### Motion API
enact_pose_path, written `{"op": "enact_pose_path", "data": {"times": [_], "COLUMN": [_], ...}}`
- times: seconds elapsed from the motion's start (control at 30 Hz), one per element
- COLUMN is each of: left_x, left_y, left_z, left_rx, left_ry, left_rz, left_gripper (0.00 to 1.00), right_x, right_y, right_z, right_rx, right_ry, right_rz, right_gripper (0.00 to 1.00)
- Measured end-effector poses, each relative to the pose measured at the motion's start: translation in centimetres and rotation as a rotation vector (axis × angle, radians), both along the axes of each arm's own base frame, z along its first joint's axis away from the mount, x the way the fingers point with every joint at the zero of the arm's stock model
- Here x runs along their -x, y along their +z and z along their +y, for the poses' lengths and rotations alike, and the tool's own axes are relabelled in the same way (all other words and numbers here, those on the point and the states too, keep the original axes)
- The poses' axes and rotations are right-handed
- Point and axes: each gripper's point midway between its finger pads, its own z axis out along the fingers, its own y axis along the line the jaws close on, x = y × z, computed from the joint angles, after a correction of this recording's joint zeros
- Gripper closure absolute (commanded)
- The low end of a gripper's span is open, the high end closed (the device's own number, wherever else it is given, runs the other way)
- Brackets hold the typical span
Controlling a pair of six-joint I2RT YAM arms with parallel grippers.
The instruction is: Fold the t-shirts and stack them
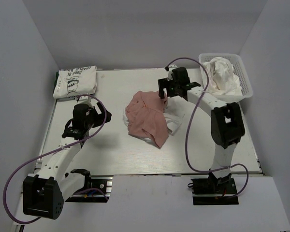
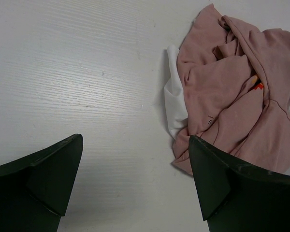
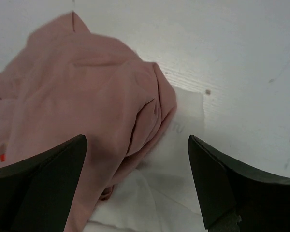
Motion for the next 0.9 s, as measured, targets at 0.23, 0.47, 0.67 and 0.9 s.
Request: {"op": "enact_pose_path", "data": {"times": [0.23, 0.47, 0.67, 0.9], "left_x": [0.1, 0.1, 0.1, 0.2], "left_y": [-0.1, -0.1, 0.0, 0.1], "left_z": [0.0, -0.1, -0.2, -0.6], "left_rx": [-0.001, 0.001, 0.005, 0.018], "left_ry": [0.0, -0.004, -0.01, -0.031], "left_rz": [0.005, 0.004, 0.004, 0.0], "left_gripper": [0.0, 0.0, 0.0, 0.0], "right_x": [0.2, 0.2, 2.0, 1.9], "right_y": [-6.1, -0.6, 13.8, 27.4], "right_z": [2.1, 3.0, 2.5, -3.0], "right_rx": [0.043, 0.039, -0.068, -0.084], "right_ry": [0.013, 0.005, -0.004, -0.199], "right_rz": [0.133, -0.007, -0.3, -0.652], "right_gripper": [0.86, 1.0, 1.0, 1.0]}}
